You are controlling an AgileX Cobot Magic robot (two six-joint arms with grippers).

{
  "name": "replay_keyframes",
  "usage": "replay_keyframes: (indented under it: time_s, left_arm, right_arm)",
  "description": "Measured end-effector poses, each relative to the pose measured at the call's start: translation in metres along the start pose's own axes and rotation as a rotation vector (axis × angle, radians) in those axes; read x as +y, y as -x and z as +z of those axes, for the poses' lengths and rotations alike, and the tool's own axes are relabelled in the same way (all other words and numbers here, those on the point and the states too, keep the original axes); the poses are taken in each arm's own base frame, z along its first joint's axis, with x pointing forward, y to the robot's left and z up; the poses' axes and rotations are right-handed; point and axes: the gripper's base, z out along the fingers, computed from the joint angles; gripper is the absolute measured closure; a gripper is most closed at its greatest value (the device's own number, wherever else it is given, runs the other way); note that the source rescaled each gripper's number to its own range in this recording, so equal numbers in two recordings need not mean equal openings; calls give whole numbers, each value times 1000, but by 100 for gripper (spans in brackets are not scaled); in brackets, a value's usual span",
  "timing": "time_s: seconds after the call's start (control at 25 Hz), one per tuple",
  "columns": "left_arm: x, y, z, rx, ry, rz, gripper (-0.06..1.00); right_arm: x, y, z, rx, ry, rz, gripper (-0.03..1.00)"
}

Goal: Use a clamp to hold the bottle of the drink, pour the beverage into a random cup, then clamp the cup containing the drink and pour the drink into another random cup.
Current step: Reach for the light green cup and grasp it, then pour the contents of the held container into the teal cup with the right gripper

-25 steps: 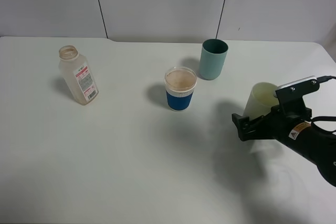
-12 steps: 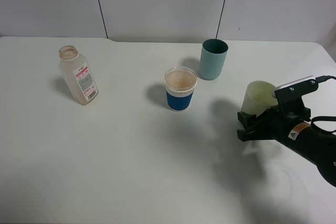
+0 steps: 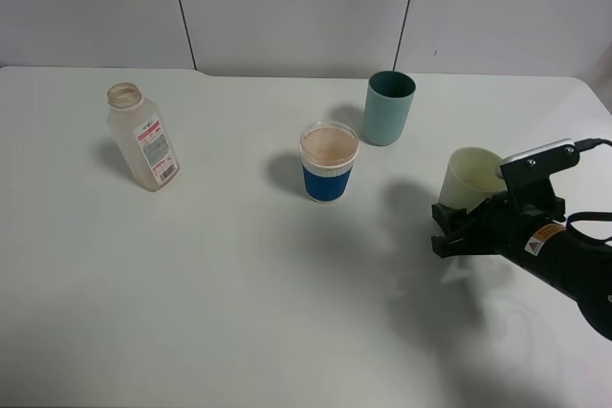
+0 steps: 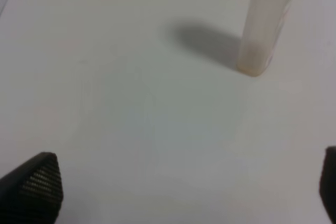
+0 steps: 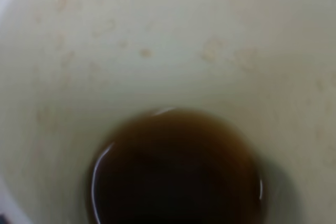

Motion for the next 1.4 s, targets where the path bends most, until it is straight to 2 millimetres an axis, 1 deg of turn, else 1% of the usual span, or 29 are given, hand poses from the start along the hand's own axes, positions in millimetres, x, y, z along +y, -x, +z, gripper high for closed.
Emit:
replay_keyframes:
  time_s: [0.08,0.32,0.44,0.6,0.72,0.92,1.08,1.2,1.36,1.4]
  left_arm:
    - [0,0,0,0,0,0,-5]
    - [0,0,0,0,0,0,-5]
    - [0,0,0,0,0,0,-5]
    - [0,0,0,0,0,0,-5]
    - [0,0,0,0,0,0,-5]
    - [0,0,0,0,0,0,-5]
    - [0,0,0,0,0,0,-5]
    - [0,0,0,0,0,0,-5]
    - [0,0,0,0,0,0,-5]
    - [0,0,0,0,0,0,-5]
  right_arm:
    - [-1,2,-1,-3,-9,31,95]
    - [-7,21,-11,-54,-48,100,95]
    - [-11,34,-20,-92,-63,125,95]
    - [-15,46,-32,-92,-81,170,95]
    - [-18,59,-40,-111,-92,218,95]
    - [-21,90,-45,-141,-78,278,95]
    - [-26,120,-39,-140,-61,286,95]
    - [-34,143,-34,-146,-56,270,95]
    - [-51,165,-32,-142,-62,288,95]
    - [-56,167,-32,-131,-65,303,95]
